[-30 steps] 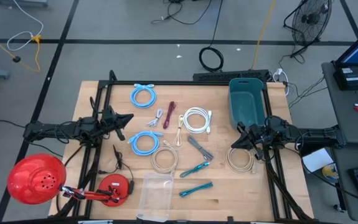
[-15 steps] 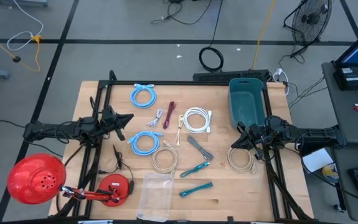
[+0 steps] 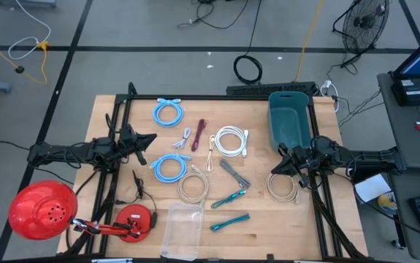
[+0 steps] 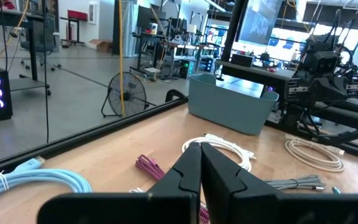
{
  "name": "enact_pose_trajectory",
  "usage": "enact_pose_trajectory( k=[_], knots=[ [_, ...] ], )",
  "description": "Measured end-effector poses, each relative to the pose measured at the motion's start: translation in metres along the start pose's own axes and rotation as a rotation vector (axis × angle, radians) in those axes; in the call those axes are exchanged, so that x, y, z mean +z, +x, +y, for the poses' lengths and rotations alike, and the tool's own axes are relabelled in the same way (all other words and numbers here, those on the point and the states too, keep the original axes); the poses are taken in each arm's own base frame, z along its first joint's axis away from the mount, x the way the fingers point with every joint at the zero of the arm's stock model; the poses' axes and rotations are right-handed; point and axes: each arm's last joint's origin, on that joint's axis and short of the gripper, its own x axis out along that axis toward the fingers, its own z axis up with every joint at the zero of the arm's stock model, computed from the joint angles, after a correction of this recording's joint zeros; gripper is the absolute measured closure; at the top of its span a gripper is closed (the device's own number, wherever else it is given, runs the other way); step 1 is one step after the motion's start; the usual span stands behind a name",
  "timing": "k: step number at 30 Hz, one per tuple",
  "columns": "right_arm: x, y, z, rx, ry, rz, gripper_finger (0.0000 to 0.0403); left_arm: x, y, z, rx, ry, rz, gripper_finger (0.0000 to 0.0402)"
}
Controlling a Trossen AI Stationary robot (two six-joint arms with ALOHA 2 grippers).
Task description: Pick & Place USB Port
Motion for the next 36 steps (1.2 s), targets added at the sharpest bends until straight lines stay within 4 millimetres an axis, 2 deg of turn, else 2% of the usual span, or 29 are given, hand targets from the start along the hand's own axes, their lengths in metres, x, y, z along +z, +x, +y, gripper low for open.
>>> enact_pose_trajectory(
  k=[9, 11, 13, 16, 25, 31, 36],
  knots=[
    [0.0, 0.0, 0.0, 0.0, -0.001, 0.0, 0.0403, 0.0, 0.0, 0.0, 0.0, -0.002, -0.002, 0.0392],
    [0.002, 0.0, 0.0, -0.007, -0.061, -0.018, 0.0403, 0.002, 0.0, 0.0, -0.003, -0.011, -0.022, 0.0392],
    [0.007, 0.0, 0.0, -0.046, -0.147, -0.078, 0.0403, 0.007, 0.0, -0.001, -0.007, -0.033, -0.067, 0.0392],
    [0.017, -0.002, 0.002, -0.091, -0.188, -0.186, 0.0403, 0.017, -0.001, -0.002, -0.025, -0.101, -0.155, 0.0392],
    [0.04, -0.009, 0.011, -0.093, -0.317, -0.449, 0.0403, 0.042, -0.009, -0.003, -0.063, -0.179, -0.401, 0.0392],
    [0.053, -0.017, 0.016, -0.162, -0.409, -0.631, 0.0403, 0.048, -0.011, -0.003, -0.108, -0.347, -0.452, 0.0392],
    [0.056, -0.019, 0.016, -0.192, -0.407, -0.674, 0.0403, 0.049, -0.012, -0.002, -0.07, -0.309, -0.476, 0.0392]
  ],
)
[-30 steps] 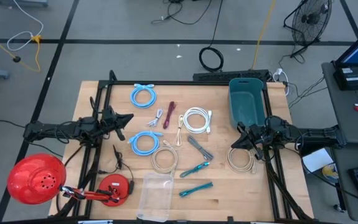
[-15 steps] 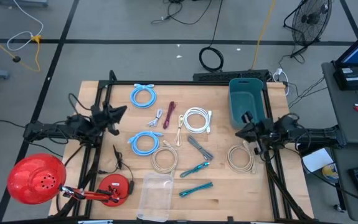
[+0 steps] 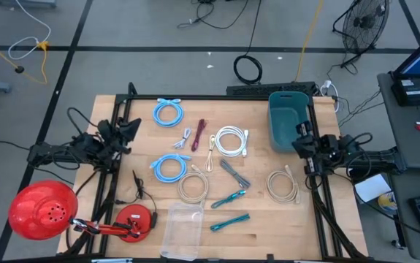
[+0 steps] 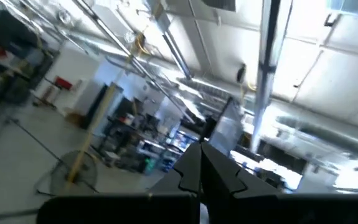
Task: Pick & Place USB Port
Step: Put the top blue usb cable into the blue bin
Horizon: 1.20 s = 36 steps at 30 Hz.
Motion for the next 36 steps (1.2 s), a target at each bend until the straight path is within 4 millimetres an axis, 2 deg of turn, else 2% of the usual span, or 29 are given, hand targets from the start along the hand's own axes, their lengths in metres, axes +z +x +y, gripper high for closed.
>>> enact_pose_trajectory(
  k=[10, 17, 22, 27, 36],
  knots=[
    [-0.014, -0.001, -0.001, -0.01, 0.026, 0.147, 0.0403, -0.013, -0.001, 0.002, -0.042, 0.245, 0.129, 0.0392],
    [-0.016, -0.001, -0.001, -0.018, 0.023, 0.163, 0.0403, -0.002, 0.002, 0.004, 0.028, 0.421, 0.02, 0.0392],
    [-0.015, -0.001, -0.004, -0.113, 0.014, 0.154, 0.0403, 0.005, 0.006, 0.007, 0.086, 0.466, -0.004, 0.0392],
    [-0.015, -0.001, -0.005, -0.164, 0.002, 0.149, 0.0403, 0.0, 0.015, 0.011, 0.123, 0.476, 0.102, 0.0392],
    [-0.018, -0.002, -0.006, -0.191, -0.001, 0.178, 0.0403, 0.018, 0.045, -0.001, 0.112, 0.47, 0.148, 0.0392]
  ],
)
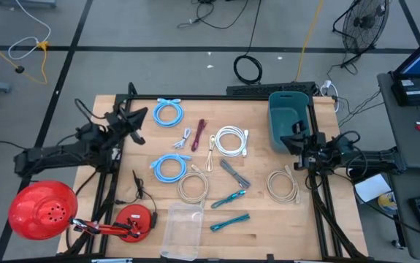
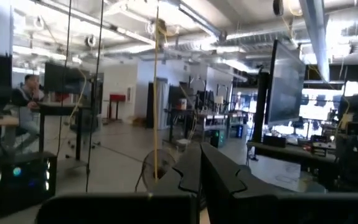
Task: Pick & Place USB Port
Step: Put the top blue usb cable into the blue bin
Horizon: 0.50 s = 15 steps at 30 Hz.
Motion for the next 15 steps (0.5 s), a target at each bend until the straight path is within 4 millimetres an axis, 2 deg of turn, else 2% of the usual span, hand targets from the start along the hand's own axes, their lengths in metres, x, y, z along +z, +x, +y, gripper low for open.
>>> enact_pose_trajectory(
  k=[7, 10, 15],
  knots=[
    [0.004, 0.0, -0.001, -0.053, -0.068, -0.04, 0.0403, -0.014, 0.011, 0.001, 0.082, -0.022, 0.198, 0.0392],
    [0.005, 0.0, -0.002, -0.085, -0.101, -0.048, 0.0403, -0.015, 0.014, 0.002, 0.121, -0.065, 0.188, 0.0392],
    [0.013, -0.001, -0.006, -0.24, -0.154, -0.129, 0.0403, -0.006, 0.016, 0.004, 0.138, -0.16, 0.088, 0.0392]
  ],
)
